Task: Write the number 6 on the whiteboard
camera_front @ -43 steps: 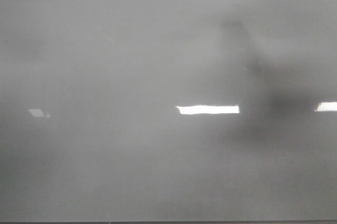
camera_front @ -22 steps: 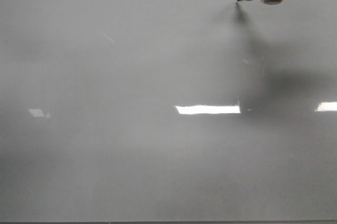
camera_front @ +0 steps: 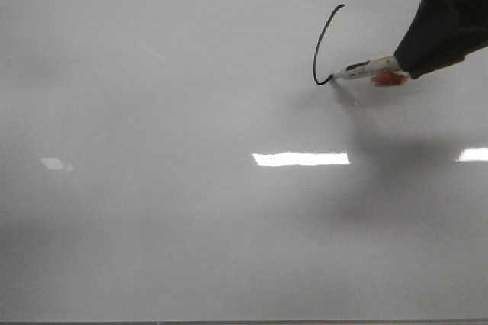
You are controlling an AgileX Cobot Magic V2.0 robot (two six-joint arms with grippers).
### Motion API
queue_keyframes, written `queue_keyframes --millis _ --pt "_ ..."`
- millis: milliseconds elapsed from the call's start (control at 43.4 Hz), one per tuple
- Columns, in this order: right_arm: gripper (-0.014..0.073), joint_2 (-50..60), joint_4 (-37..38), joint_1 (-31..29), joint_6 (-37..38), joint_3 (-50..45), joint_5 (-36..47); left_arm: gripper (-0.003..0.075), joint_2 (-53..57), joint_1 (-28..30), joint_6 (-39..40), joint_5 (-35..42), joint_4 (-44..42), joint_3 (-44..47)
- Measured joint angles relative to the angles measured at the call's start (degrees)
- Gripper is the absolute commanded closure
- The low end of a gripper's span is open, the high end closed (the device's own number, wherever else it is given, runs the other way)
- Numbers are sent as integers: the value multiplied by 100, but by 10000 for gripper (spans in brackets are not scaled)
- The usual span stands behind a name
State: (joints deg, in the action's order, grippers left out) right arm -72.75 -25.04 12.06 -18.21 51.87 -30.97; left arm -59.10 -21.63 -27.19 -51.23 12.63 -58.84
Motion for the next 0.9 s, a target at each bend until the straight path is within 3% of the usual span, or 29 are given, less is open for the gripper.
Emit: queue_keyframes --millis 300,553,738,899 --pt "713 -159 -24 459 -25 161 300 333 0 0 0 116 0 0" --pt "713 1095 -24 870 -1001 39 -633 332 0 -96 -538 122 141 0" --pt "713 1835 -24 1260 -2249 -38 -1806 330 -283 -939 -1504 105 534 0" --pt "713 2115 -24 1415 -2553 -49 -2434 316 -718 -1776 -1858 105 604 -70"
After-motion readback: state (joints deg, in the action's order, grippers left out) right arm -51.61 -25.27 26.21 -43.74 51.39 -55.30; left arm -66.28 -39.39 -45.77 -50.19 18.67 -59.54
